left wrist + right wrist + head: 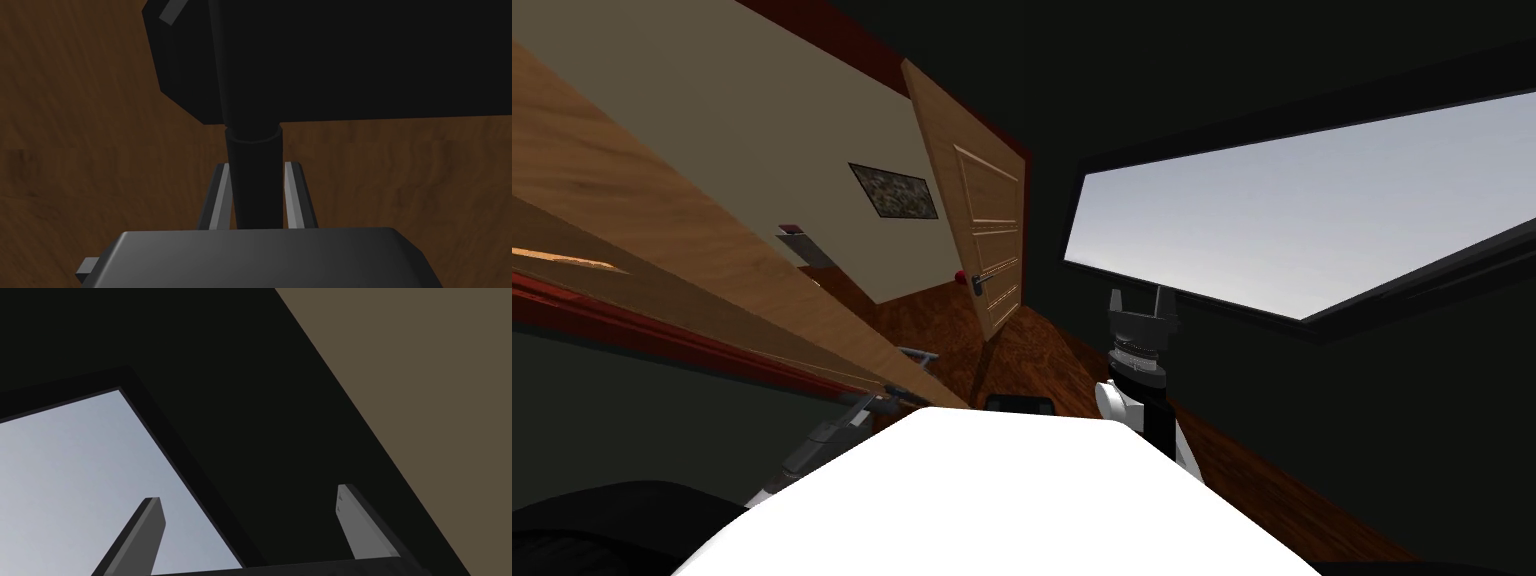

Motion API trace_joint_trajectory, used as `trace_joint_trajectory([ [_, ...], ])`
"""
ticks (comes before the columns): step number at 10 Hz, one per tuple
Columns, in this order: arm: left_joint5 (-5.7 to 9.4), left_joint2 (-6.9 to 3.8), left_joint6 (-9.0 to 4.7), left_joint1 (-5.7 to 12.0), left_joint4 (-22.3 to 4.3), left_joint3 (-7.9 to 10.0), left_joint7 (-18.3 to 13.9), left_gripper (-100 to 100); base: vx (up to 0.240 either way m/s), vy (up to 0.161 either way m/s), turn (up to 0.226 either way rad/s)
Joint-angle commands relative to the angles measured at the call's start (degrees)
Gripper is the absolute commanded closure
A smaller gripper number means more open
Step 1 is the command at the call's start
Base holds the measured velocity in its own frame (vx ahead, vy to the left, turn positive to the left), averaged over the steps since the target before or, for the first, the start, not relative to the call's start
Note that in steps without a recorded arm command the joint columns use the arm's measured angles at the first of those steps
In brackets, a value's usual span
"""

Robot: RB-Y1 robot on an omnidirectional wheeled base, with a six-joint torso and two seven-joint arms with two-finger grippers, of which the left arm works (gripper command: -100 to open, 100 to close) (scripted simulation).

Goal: Pull the door open

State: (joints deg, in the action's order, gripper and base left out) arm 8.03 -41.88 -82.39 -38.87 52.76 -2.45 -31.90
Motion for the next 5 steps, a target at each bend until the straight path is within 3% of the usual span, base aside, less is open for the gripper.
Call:
trace_joint_trajectory([
  [1, -0.52, 0.29, -1.78, -0.77, -0.70, -0.64, -0.10, 100, 0.009, 0.011, 0.002],
  [3, -0.98, -0.12, -5.35, -2.14, -2.92, -0.79, -0.70, 100, 0.010, 0.019, 0.004],
  [5, -1.30, -0.44, -7.69, -3.19, -4.53, -0.89, -1.12, 100, -0.007, 0.028, 0.013],
])
